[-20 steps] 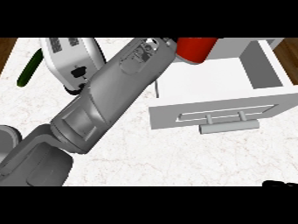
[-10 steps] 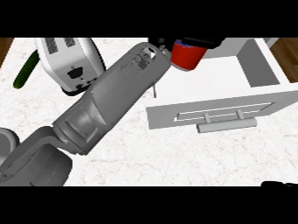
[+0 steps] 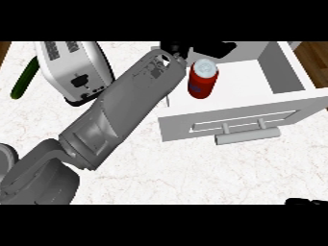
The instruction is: Pick up the can, place it into the drawer and close the drawer
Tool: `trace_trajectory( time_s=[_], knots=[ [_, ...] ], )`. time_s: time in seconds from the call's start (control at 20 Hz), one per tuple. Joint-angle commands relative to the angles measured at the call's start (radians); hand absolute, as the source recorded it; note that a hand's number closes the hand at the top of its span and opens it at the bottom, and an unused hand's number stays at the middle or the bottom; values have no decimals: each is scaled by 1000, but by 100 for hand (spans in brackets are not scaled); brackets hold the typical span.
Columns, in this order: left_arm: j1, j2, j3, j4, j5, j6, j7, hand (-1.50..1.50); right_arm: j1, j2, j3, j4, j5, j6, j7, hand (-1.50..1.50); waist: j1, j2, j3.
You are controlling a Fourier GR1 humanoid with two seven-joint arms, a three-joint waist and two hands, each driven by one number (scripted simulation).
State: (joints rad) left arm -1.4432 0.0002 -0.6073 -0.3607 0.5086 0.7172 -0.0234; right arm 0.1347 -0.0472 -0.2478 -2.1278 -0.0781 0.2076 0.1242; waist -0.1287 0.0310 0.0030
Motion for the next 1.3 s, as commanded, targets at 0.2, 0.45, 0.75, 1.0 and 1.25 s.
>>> trace_trajectory(
  time_s=[0.2, 0.45, 0.75, 1.0, 1.25],
  knots=[
    [19, 0, -31, -6, 48, 59, -23, -150, -17, 17, 43, -25, 33, -13, 8, -150, -9, 3, -1],
    [45, 0, -22, -27, 90, 80, -55, -150, -9, -56, -12, -68, 77, 9, -42, -150, -7, -2, -1],
    [60, 0, -5, -46, 146, 66, -80, -150, -62, -109, 53, -91, 245, 9, -64, -150, 19, -1, -2],
    [29, 0, 2, -81, 181, 79, -102, -150, -115, -130, 102, -67, 395, -23, -85, -150, 52, -9, -2],
    [55, 0, -4, -89, 205, 129, -151, -150, -108, -181, 169, -80, 580, -26, -98, -150, 53, -10, -3]
  ],
)
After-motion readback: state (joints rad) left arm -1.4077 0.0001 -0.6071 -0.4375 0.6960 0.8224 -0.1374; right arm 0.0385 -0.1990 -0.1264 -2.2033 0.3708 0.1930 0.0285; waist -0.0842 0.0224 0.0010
